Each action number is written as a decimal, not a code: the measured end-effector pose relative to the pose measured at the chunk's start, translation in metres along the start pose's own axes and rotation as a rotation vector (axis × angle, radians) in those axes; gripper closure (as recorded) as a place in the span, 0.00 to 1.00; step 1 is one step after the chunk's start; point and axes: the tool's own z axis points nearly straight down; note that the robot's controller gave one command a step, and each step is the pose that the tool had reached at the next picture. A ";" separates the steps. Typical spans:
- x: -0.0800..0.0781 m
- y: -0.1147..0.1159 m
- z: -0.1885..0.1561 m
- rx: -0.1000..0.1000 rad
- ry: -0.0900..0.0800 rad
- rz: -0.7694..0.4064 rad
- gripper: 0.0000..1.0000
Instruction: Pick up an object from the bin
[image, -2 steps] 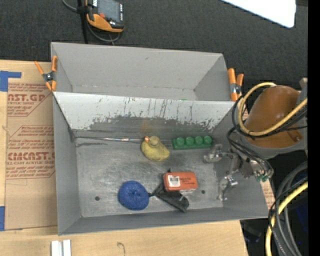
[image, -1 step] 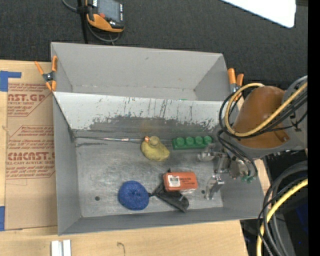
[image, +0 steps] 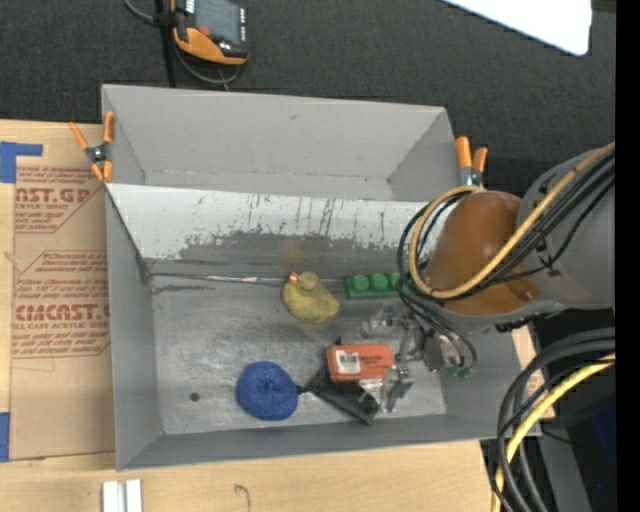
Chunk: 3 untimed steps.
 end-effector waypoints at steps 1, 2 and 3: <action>-0.002 0.008 0.033 -0.001 0.000 0.042 0.00; 0.002 0.023 0.049 0.004 -0.005 0.024 1.00; 0.002 0.023 0.049 0.004 -0.005 0.024 1.00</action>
Offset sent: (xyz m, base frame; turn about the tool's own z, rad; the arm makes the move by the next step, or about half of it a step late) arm -0.0043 0.0251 -0.0530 0.0219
